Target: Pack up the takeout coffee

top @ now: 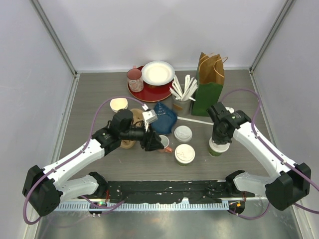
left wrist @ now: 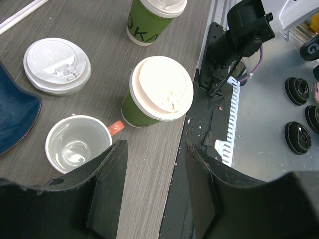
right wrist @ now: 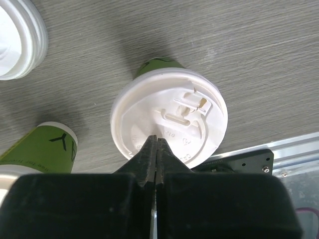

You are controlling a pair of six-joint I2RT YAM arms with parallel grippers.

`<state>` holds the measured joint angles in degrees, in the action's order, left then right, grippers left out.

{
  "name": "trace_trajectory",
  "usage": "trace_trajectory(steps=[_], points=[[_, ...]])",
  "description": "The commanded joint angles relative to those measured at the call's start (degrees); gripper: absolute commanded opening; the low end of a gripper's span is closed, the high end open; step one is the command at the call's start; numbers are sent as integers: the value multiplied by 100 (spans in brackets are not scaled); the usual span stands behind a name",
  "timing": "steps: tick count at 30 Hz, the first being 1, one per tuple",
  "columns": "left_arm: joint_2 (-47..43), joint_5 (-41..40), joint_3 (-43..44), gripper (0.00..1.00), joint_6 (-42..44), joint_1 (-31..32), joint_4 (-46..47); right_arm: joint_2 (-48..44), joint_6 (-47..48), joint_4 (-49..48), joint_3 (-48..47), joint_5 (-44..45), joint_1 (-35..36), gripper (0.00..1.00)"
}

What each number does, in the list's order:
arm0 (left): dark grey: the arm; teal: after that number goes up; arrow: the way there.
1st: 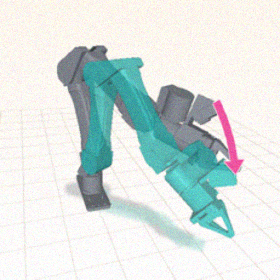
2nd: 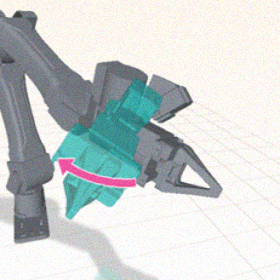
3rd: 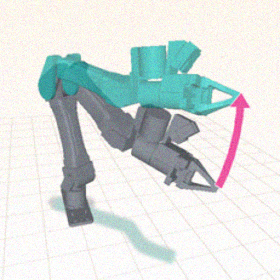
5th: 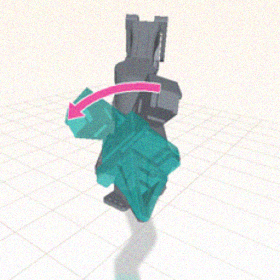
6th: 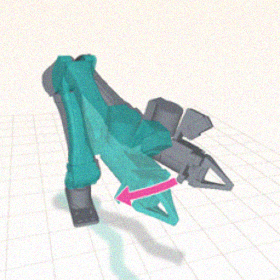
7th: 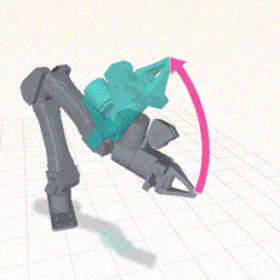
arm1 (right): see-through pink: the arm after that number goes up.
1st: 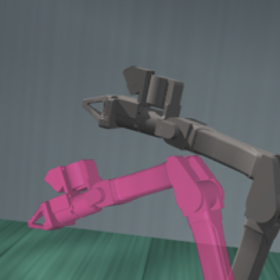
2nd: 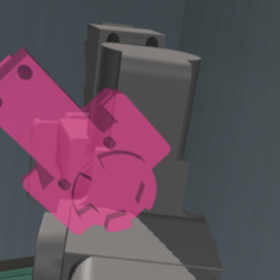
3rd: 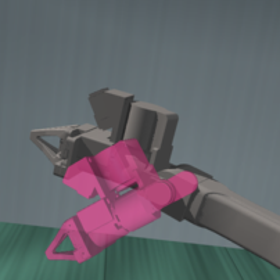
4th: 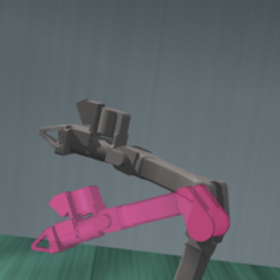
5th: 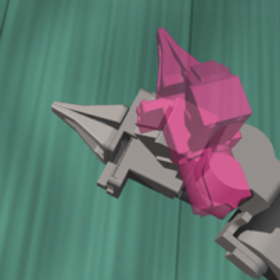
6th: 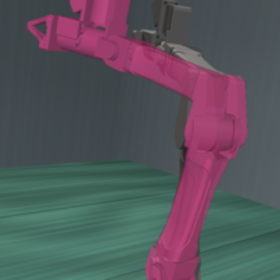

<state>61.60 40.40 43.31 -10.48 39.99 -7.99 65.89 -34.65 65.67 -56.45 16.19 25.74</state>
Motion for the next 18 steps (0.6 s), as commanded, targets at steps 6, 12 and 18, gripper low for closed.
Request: trace_trajectory(steps=[6,12,18], points=[[-78,117,125,53,11,-35,131,161,99,508,-1421,42,-7,2],[-105,108,108,53,11,-44,157,337,-41,938,-1580,920,-69,57],[-210,108,11,53,2,-52,157,3,283,457,-1229,536,-1043,71]])
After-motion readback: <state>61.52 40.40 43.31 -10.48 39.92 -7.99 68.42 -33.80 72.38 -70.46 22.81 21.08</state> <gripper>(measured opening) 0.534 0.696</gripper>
